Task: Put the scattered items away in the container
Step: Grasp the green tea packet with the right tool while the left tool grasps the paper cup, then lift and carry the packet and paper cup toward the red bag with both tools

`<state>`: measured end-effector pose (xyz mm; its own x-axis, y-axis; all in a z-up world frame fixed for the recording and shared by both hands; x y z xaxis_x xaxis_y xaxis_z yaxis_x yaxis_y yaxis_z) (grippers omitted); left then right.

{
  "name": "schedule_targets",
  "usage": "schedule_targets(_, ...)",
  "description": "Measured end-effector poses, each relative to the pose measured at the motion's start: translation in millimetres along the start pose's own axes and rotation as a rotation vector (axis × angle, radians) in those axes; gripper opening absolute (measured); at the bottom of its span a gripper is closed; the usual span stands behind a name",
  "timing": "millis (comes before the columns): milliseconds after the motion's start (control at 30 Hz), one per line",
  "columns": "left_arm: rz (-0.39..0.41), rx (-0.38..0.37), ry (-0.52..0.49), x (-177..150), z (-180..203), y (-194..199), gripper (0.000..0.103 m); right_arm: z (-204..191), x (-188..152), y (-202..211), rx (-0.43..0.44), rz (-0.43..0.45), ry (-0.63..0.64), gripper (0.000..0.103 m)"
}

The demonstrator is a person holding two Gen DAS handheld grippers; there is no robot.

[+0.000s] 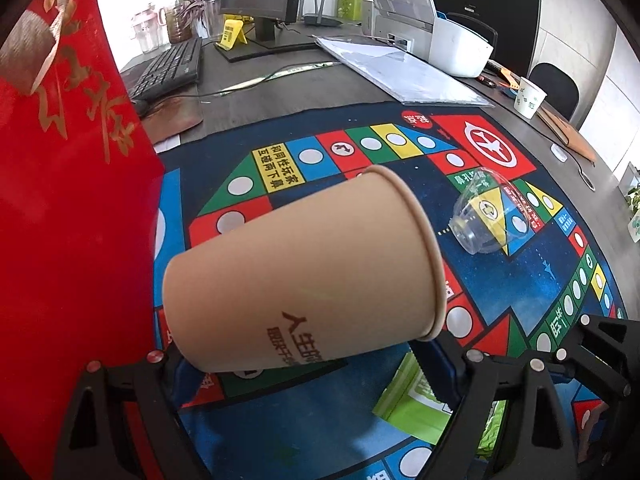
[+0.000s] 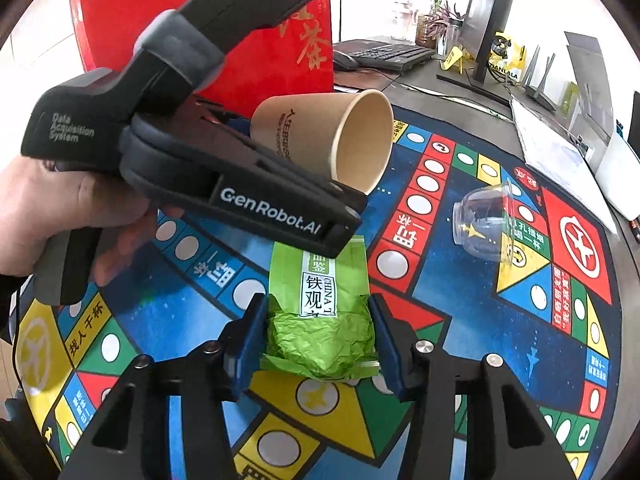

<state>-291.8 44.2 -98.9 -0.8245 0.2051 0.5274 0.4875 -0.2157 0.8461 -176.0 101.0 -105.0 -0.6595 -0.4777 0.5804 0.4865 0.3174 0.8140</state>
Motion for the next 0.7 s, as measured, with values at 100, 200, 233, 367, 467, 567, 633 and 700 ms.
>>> schedule_targets(100, 0.008, 0.000, -0.009, -1.9, 3.0, 6.0, 0.092, 0.1, -5.3, 4.5, -0.003, -0.010, -0.011, 0.055)
schedule_targets(200, 0.019, -0.003, -0.009, -5.0, 5.0, 13.4, 0.092, 2.2, -11.6, 9.3, -0.015, -0.021, -0.034, 0.055)
schedule_targets(233, 0.023, -0.001, -0.010, -6.8, 5.5, 15.9, 0.092, 3.3, -14.0, 11.5, -0.018, -0.025, -0.051, 0.055)
schedule_targets(367, 0.039, -0.001, -0.012, -13.0, 8.7, 27.8, 0.092, 5.4, -22.8, 22.0, -0.014, -0.022, -0.104, 0.055)
schedule_targets(467, 0.058, 0.002, -0.010, -15.1, 10.9, 38.5, 0.092, 4.7, -29.4, 29.8, -0.023, -0.023, -0.114, 0.055)
schedule_targets(567, 0.067, -0.004, -0.012, -18.5, 15.8, 47.9, 0.092, 6.5, -35.5, 38.9, -0.041, -0.022, -0.129, 0.055)
schedule_targets(633, 0.075, 0.004, -0.029, -21.3, 21.1, 55.5, 0.092, 8.3, -39.7, 47.4, -0.039, -0.016, -0.150, 0.055)
schedule_targets(700, 0.092, 0.006, -0.040, -26.0, 26.7, 67.3, 0.092, 9.8, -44.1, 58.0, -0.049, -0.006, -0.161, 0.055)
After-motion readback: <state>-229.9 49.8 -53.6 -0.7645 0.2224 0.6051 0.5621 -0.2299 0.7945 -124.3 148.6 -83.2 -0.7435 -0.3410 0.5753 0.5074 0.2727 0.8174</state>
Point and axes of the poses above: each gripper's, at about its wrist camera, not at the fingertips, and y roughly against the way its jaws point, z to its right, x to its top, the point moved 8 cm from there along -y, roughly the way its jaws point, and after that the axes turned 2 degrees about -x, right-handed, at the moved point
